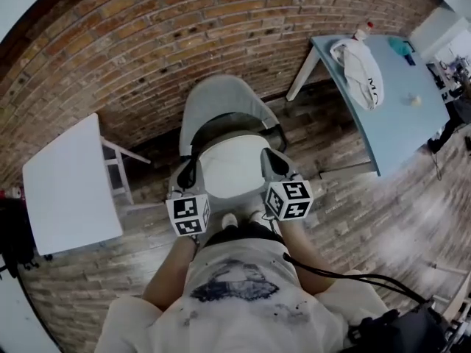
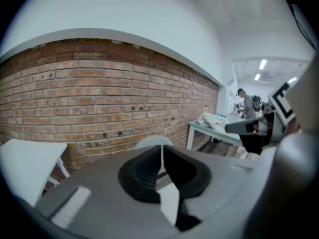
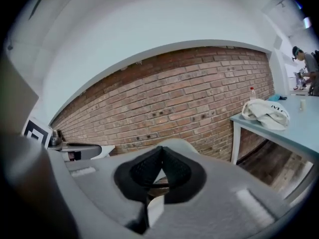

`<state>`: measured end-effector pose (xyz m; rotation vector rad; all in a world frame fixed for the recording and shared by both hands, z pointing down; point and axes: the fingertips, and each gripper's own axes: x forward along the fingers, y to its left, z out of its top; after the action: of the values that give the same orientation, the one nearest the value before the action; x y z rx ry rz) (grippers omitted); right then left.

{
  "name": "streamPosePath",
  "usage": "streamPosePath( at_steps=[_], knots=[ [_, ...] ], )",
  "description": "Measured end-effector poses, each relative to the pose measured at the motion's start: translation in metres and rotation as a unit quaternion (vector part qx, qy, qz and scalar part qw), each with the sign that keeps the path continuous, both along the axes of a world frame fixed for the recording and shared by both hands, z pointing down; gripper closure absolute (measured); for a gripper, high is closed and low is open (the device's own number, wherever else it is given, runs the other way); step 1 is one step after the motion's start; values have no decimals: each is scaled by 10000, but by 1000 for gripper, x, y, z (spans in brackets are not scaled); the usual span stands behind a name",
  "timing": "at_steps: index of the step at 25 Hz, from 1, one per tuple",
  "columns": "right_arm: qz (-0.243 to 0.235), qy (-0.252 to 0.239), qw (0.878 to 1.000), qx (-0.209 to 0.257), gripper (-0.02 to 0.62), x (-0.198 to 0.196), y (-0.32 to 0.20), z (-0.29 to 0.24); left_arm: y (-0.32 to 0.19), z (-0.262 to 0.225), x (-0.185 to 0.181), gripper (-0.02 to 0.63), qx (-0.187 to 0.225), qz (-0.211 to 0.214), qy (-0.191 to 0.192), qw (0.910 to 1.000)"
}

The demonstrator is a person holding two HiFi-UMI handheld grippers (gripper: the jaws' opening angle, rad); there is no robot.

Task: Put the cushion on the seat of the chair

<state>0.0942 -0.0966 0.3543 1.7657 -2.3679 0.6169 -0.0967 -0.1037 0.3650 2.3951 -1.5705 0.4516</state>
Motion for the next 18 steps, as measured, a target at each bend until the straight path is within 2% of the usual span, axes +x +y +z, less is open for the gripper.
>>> streamPosePath(
  at_steps=[10, 18],
  knots=[
    [-261, 124, 9989, 373, 597, -12, 26, -60, 22, -54, 3, 615, 367, 299, 78, 9989],
    [-377, 187, 9983, 392, 597, -18, 28, -63, 22, -58, -1, 615, 425, 235, 160, 9987]
  ],
)
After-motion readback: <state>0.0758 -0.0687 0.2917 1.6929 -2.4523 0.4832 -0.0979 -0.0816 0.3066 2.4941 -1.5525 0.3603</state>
